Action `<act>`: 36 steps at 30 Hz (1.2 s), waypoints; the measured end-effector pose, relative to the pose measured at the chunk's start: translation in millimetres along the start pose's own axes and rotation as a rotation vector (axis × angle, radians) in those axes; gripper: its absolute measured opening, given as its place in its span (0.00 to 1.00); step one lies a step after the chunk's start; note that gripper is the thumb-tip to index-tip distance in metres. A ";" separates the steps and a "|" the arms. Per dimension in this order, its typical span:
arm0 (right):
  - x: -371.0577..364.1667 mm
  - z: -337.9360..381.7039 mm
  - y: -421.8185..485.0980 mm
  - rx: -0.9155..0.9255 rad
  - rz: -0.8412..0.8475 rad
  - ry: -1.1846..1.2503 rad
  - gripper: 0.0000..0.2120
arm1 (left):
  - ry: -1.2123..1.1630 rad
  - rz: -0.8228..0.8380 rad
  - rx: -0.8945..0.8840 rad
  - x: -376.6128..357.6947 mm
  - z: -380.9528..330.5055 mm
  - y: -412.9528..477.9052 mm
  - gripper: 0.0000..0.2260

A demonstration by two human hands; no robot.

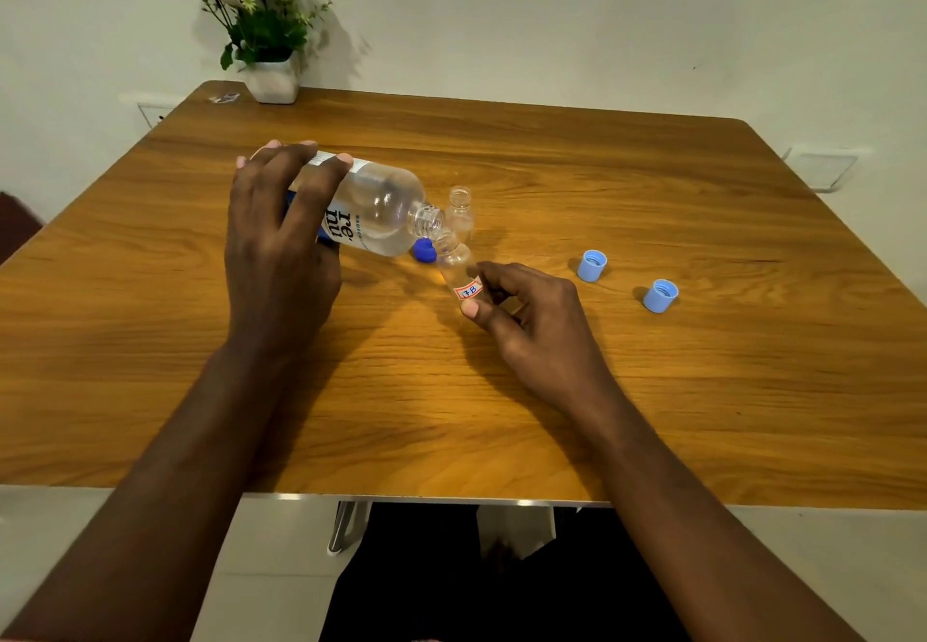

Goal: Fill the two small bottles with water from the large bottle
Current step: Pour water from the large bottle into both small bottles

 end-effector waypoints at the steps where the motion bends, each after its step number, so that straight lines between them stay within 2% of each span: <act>1: 0.0 -0.3 0.1 -0.003 0.002 0.000 0.11 | 0.001 0.000 0.001 0.0 -0.2 0.0 0.26; 36: -0.4 -1.2 -0.3 -0.028 0.014 0.014 0.12 | 0.019 -0.005 0.007 2.1 -1.2 1.1 0.24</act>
Point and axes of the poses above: each hand's wrist, its own y-axis towards the middle knuckle, its own x-axis out of the back of the hand, z = x × y, the point moved 4 cm from there along y, towards the middle knuckle, and after that the axes turned 10 degrees about z, right-handed, at the moved point
